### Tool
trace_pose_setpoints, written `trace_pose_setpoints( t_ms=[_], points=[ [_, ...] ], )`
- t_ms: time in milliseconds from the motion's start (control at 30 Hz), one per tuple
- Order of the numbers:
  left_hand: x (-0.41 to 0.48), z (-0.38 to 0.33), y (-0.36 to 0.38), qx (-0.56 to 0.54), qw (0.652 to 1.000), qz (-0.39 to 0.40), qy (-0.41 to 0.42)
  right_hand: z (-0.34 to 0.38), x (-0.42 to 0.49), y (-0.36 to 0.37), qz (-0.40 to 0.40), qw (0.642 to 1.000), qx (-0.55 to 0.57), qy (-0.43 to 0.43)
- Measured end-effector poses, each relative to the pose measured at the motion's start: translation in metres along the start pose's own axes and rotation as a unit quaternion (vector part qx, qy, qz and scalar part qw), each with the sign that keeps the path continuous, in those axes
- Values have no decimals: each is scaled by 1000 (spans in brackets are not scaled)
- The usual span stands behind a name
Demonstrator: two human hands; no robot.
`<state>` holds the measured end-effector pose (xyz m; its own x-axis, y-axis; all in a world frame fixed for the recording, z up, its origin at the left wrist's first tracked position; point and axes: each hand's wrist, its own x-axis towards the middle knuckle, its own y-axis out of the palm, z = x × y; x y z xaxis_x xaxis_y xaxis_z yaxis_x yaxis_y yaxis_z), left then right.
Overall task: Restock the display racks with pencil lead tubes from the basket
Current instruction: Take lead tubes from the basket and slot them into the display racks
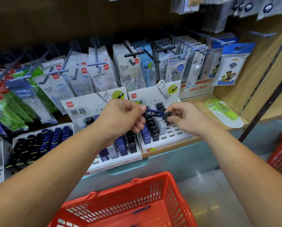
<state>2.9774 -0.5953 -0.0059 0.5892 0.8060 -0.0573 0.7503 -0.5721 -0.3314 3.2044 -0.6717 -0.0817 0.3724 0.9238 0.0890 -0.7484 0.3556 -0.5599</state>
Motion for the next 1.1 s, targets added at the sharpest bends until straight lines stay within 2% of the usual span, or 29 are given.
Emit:
trace_pose_setpoints(
  t_ms=[300, 367, 433, 500, 633, 733, 833, 900, 967, 1100],
  points=[
    [-7, 2, -13, 15, 999, 39, -4, 9, -3, 9, -75, 992, -96, 28],
    [-13, 1, -21, 17, 999, 48, -9, 19, -5, 4, -114, 987, -110, 11],
    [-21, -2, -33, 20, 999, 40, -6, 39, -8, 3, -141, 987, -66, -28],
    [-32, -3, -49, 20, 1000, 21, 4, 73, -15, 11, -108, 992, -2, -61],
    [-59, -1, -88, 42, 997, -43, 37, 137, -35, 50, 49, 988, 133, -65],
    [-82, 1, -122, 17, 995, -81, 48, 166, -44, 88, 102, 984, 118, -81],
    [-108, 8, -159, -19, 994, -98, 41, 191, -55, 124, 109, 982, 126, -94],
    [-122, 16, -177, -8, 991, -126, 35, 201, -55, 141, 90, 985, 57, -133],
    [-129, 25, -191, 39, 985, -163, 34, 207, -53, 151, 59, 985, -22, -158],
    [-128, 42, -216, 163, 966, -194, 45, 214, -59, 166, 52, 979, -80, -180]
  ],
)
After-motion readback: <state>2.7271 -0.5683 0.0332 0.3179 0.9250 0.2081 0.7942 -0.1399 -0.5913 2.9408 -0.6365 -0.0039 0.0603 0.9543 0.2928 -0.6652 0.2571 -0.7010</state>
